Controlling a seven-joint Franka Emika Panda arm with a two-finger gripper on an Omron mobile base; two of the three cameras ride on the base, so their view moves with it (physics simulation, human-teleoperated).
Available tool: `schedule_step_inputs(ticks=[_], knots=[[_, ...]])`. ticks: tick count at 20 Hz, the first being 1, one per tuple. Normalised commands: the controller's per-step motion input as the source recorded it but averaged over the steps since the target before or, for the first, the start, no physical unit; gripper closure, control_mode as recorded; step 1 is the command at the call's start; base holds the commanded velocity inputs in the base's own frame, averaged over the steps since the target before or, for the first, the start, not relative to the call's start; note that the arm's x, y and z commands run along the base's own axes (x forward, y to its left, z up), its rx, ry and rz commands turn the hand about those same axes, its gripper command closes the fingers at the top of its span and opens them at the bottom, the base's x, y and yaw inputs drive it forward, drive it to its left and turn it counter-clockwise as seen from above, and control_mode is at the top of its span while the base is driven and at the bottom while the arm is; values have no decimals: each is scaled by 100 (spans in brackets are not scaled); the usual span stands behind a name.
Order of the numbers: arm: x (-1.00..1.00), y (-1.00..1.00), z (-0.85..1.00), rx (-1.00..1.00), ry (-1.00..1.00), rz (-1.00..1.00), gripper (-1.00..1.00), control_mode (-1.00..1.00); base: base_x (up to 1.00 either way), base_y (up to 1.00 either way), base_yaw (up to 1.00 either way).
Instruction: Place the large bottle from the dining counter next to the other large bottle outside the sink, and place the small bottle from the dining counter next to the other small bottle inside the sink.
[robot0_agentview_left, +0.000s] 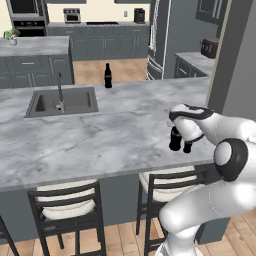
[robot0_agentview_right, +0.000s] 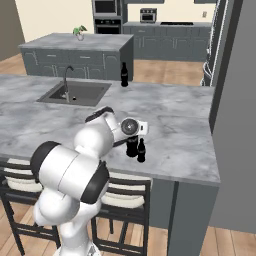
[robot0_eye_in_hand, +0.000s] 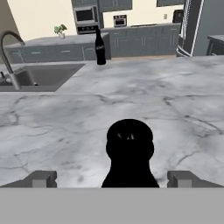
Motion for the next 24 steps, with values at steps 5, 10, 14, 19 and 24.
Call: schedule_step_inputs(ticks=[5, 10, 14, 19, 24], knots=[[19, 0, -15, 0, 0, 0, -100, -100, 0, 0, 0], [20, 0, -16, 0, 0, 0, -100, -100, 0, 0, 0], [23, -1, -17, -1, 0, 0, -100, -100, 0, 0, 0], [20, -2, -17, -1, 0, 0, 100, -100, 0, 0, 0], [4, 0, -3, 0, 0, 0, 100, -100, 0, 0, 0]])
